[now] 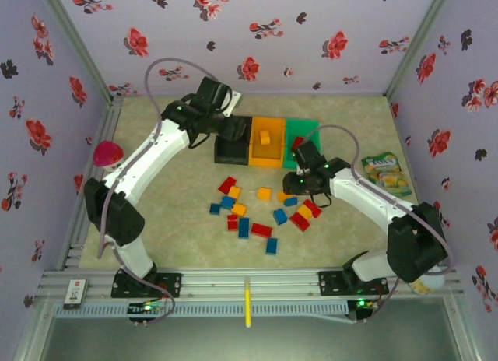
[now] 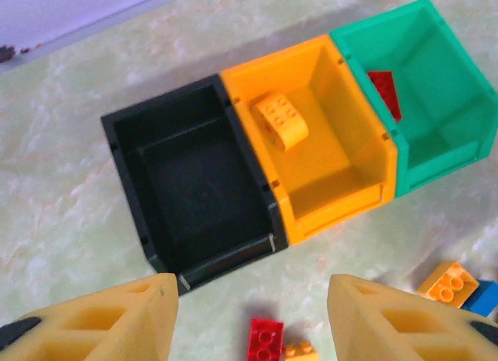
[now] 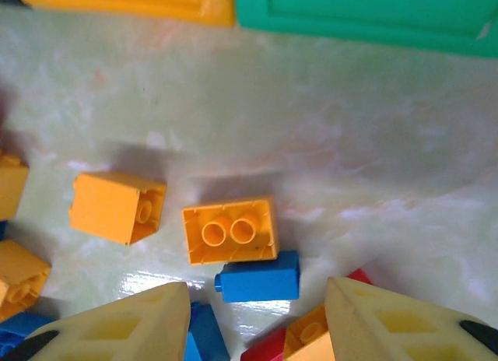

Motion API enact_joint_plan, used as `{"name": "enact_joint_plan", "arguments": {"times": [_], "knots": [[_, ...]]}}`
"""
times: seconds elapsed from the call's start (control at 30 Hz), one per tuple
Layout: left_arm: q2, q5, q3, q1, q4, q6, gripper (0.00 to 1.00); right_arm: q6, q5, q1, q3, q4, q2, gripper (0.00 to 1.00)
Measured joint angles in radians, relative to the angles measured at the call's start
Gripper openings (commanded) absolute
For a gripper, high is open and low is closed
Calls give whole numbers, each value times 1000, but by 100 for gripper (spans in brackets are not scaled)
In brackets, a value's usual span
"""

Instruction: Sort the legos into containers by color

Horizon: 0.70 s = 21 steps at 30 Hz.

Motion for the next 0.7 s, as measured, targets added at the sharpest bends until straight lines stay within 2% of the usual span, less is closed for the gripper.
{"name": "enact_joint_plan", "arguments": {"times": [0.27, 0.7], "knots": [[-61, -23, -99, 13, 5, -23, 56, 10, 1, 59, -13, 3, 55, 54], [-99, -25, -130, 13, 13, -38, 56, 13, 36, 60, -13, 3, 150, 58]]}}
